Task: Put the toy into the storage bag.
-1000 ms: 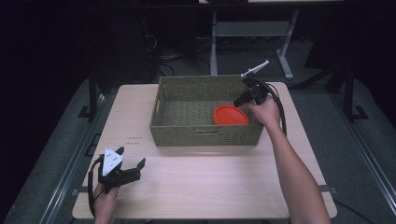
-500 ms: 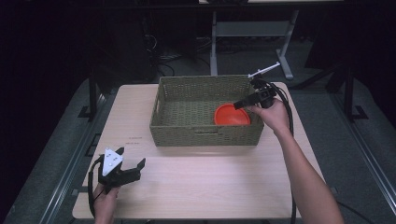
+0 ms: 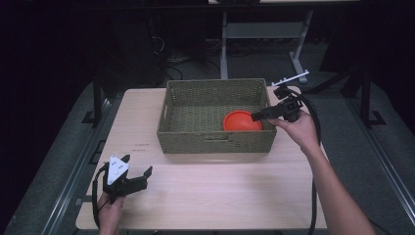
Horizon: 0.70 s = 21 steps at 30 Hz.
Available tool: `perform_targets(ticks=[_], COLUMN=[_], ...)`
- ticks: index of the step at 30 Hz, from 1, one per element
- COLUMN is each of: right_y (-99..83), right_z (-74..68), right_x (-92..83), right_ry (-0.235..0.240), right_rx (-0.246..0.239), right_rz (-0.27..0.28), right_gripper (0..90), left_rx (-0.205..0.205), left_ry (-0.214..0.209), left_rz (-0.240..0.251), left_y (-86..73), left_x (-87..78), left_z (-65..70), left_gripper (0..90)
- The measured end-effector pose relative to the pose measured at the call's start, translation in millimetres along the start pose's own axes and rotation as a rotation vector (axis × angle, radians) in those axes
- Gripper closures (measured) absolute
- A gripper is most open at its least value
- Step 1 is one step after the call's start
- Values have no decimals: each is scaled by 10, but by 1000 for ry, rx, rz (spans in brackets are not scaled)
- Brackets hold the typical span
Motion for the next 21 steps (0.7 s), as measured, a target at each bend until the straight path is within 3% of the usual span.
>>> perform_targets(ticks=[16, 21], right_y=[-350, -502], right_z=[-119, -109], right_x=[-320, -376], right_ry=[9, 19], right_rx=[-43, -32], right_rz=[38, 53], right_gripper=[302, 294], left_rx=[-3, 1], left_ry=[6, 3], left_rz=[1, -2], left_y=[-2, -2], left_x=[-7, -4], left_z=[-10, -1], left_gripper=[128, 128])
Point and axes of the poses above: each handheld gripper's, and its own axes: x roughly forward along the jaws, y roughly out of its top, z roughly to its right, the point moved 5 cm from there along x, roughly forward along the jaws, and after that the axes turned 1 degree about z, right-handed, at the moved point
